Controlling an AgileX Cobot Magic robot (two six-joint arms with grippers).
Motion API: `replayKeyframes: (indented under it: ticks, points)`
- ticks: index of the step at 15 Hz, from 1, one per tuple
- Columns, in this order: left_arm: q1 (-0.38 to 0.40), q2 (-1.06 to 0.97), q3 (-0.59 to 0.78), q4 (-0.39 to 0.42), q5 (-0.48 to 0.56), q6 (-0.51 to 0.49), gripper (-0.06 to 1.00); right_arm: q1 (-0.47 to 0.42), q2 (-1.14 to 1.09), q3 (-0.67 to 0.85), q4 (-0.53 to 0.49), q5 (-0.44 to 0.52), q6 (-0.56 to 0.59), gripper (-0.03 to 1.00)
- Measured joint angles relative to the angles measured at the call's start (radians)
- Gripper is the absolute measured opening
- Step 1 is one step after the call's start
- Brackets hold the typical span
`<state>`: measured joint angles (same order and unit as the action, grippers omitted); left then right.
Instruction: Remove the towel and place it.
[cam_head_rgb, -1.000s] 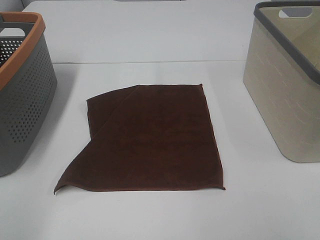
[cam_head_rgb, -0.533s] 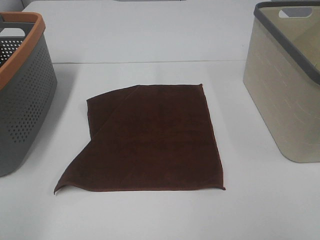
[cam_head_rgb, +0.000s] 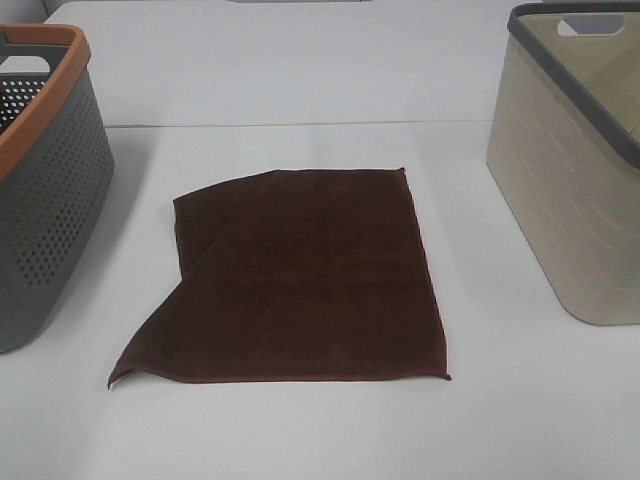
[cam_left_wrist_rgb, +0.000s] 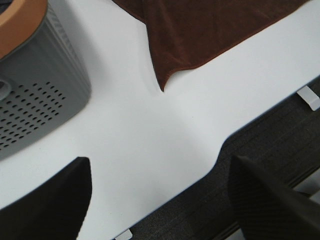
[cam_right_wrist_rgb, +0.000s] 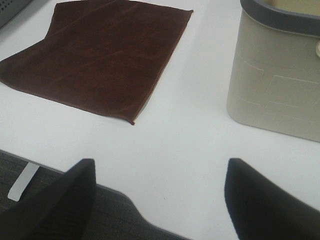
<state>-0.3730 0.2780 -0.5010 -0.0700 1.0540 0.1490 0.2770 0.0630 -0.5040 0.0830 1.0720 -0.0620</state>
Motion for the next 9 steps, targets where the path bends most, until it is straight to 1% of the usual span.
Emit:
replayKeyframes:
  ticks: [1, 3, 4, 5, 6, 8, 9]
  points:
    - [0.060, -0.043, 0.000, 0.000, 0.000, 0.000, 0.72, -0.007, -0.007, 0.000, 0.000, 0.000, 0.000, 0.69]
    - [0.189, -0.175, 0.000, 0.000, 0.000, 0.000, 0.72, -0.070, -0.042, 0.000, 0.001, -0.003, 0.000, 0.69]
    - [0.213, -0.205, 0.000, 0.000, 0.000, 0.000, 0.72, -0.118, -0.061, 0.000, 0.001, -0.003, 0.000, 0.69]
    - [0.261, -0.263, 0.000, 0.000, 0.000, 0.000, 0.72, -0.141, -0.064, 0.000, 0.002, -0.003, 0.000, 0.69]
    - [0.317, -0.282, -0.001, 0.000, 0.001, 0.000, 0.72, -0.194, -0.068, 0.000, 0.002, -0.003, 0.000, 0.69]
    - [0.345, -0.282, -0.001, 0.000, 0.001, 0.000, 0.72, -0.243, -0.069, 0.002, 0.003, -0.003, 0.001, 0.69]
    - [0.345, -0.282, -0.001, 0.000, 0.001, 0.000, 0.72, -0.243, -0.069, 0.002, 0.003, -0.003, 0.001, 0.69]
